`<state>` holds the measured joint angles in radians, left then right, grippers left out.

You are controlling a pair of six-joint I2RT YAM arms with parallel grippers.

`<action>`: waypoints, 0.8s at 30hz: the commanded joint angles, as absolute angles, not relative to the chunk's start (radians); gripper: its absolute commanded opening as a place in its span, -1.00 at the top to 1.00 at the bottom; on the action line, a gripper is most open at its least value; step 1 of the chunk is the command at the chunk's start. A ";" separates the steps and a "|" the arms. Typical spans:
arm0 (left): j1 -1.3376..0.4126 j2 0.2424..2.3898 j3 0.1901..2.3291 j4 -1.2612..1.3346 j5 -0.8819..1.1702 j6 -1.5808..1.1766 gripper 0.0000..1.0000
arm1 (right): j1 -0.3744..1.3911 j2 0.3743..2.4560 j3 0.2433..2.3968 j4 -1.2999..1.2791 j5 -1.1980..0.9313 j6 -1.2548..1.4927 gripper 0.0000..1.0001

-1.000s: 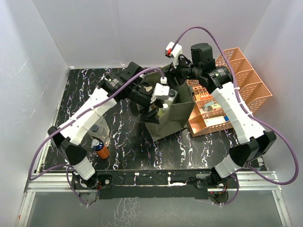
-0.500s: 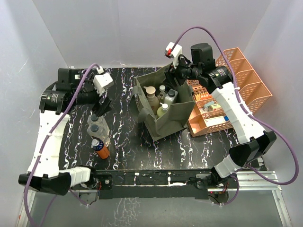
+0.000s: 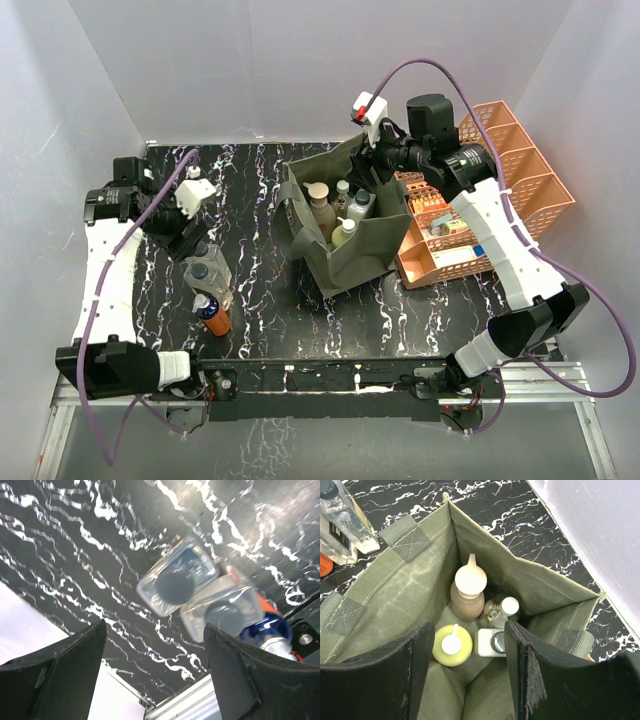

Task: Place the personal care products into the canvas bag
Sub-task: Pick up the care product from the center of the board.

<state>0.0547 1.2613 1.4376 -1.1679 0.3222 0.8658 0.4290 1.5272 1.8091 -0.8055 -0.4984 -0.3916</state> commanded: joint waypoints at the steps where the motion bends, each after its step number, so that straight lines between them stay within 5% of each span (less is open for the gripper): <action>1: 0.171 1.316 1.462 -1.256 0.357 1.030 -0.51 | 0.423 1.474 1.805 -0.770 -0.512 -0.399 -0.21; 24: 0.199 1.454 1.390 -1.298 0.492 1.524 -0.53 | 0.423 1.460 1.778 -0.775 -0.512 -0.403 -0.21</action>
